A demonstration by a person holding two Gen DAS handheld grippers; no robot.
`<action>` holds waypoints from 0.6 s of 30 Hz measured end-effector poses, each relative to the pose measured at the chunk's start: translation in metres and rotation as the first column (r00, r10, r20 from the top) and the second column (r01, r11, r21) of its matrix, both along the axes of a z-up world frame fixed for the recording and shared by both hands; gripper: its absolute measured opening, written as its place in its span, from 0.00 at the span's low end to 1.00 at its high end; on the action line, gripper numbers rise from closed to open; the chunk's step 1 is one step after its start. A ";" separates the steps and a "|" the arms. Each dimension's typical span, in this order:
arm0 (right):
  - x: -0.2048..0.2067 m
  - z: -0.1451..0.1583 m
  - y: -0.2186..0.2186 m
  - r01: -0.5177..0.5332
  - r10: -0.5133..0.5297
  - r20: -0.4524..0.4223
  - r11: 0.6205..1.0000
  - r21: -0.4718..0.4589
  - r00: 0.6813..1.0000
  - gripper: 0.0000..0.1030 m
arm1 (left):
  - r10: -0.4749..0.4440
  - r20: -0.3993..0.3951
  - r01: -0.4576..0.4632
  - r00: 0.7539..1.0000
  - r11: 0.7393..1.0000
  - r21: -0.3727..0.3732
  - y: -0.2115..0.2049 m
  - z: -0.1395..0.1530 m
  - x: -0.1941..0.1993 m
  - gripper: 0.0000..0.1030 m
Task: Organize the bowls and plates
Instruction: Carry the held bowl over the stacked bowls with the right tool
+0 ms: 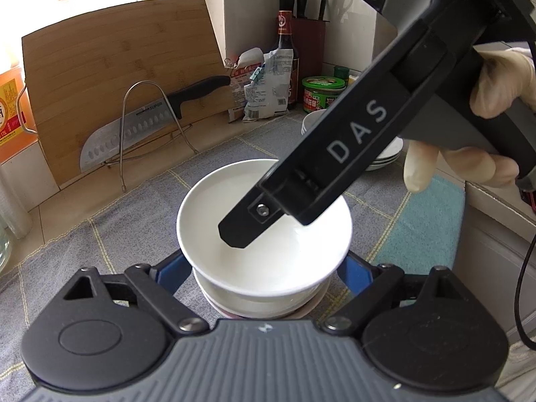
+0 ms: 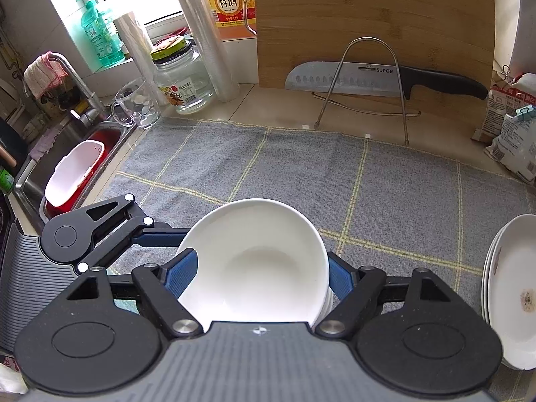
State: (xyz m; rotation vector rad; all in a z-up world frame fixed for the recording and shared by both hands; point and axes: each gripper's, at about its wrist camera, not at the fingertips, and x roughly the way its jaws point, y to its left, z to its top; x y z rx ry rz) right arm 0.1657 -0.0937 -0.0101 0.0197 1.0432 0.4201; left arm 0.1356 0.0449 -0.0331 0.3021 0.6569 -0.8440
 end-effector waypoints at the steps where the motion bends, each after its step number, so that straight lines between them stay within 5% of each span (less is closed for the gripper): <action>1: 0.000 -0.001 -0.001 0.001 -0.001 -0.003 1.000 0.002 1.000 0.83 | -0.001 -0.004 0.001 1.000 1.000 -0.001 -0.001 -0.001 0.000 0.90; 18: 0.003 -0.015 -0.002 -0.002 0.002 -0.017 1.000 0.000 1.000 0.83 | 0.019 -0.030 -0.019 0.999 1.000 -0.004 -0.003 -0.013 0.002 0.90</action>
